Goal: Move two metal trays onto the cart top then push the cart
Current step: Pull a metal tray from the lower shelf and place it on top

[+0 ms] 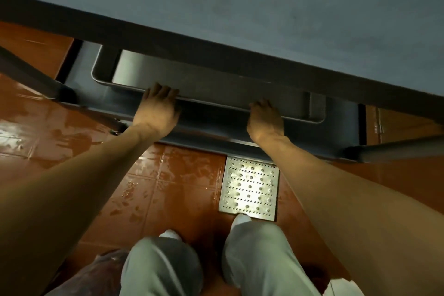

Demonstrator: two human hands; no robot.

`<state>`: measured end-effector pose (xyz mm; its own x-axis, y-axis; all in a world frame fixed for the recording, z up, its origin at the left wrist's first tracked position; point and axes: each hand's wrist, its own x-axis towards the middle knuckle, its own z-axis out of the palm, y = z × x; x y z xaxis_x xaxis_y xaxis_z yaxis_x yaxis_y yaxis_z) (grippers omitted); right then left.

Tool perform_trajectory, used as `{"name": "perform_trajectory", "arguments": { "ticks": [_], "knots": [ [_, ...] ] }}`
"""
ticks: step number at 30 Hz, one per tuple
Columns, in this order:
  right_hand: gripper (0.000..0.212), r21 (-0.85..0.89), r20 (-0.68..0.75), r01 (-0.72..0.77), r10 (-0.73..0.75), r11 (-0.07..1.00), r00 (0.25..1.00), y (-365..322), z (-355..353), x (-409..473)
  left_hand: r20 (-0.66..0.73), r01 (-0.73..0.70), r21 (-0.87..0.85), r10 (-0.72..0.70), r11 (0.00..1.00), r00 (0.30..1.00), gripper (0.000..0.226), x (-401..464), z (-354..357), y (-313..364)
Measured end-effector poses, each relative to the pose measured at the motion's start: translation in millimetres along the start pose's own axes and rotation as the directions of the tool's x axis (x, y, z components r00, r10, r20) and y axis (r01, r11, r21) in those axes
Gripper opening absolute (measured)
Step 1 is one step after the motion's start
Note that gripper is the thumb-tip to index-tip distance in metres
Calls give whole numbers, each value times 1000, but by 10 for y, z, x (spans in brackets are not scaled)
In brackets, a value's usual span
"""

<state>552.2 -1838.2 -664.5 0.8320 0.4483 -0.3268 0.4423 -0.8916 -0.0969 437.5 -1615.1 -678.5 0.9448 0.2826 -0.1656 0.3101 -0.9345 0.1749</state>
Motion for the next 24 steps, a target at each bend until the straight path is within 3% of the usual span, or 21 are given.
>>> {"name": "perform_trajectory", "arguments": {
  "ticks": [4, 9, 13, 19, 24],
  "knots": [
    [35, -196, -81, 74, -91, 978, 993, 100, 23, 59, -58, -22, -18, 21, 1000, 998, 30, 123, 2, -10],
    [49, -426, -19, 208, -238, 880, 971, 144, 42, 62, -31, -53, 22, 54, 998, 998, 28, 189, 11, -24],
    [47, -536, -25, 262, -326, 802, 945, 211, -59, -56, -72, -134, 85, 140, 987, 988, 27, 128, -68, -99],
    [38, -432, -243, 240, -368, 870, 898, 322, -288, -312, -86, -109, 259, 135, 960, 987, 26, 53, -461, -106],
    [25, -284, -312, 214, -302, 935, 901, 350, -375, -414, -83, -259, 268, 290, 928, 954, 23, -138, -764, -19]
  ]
}}
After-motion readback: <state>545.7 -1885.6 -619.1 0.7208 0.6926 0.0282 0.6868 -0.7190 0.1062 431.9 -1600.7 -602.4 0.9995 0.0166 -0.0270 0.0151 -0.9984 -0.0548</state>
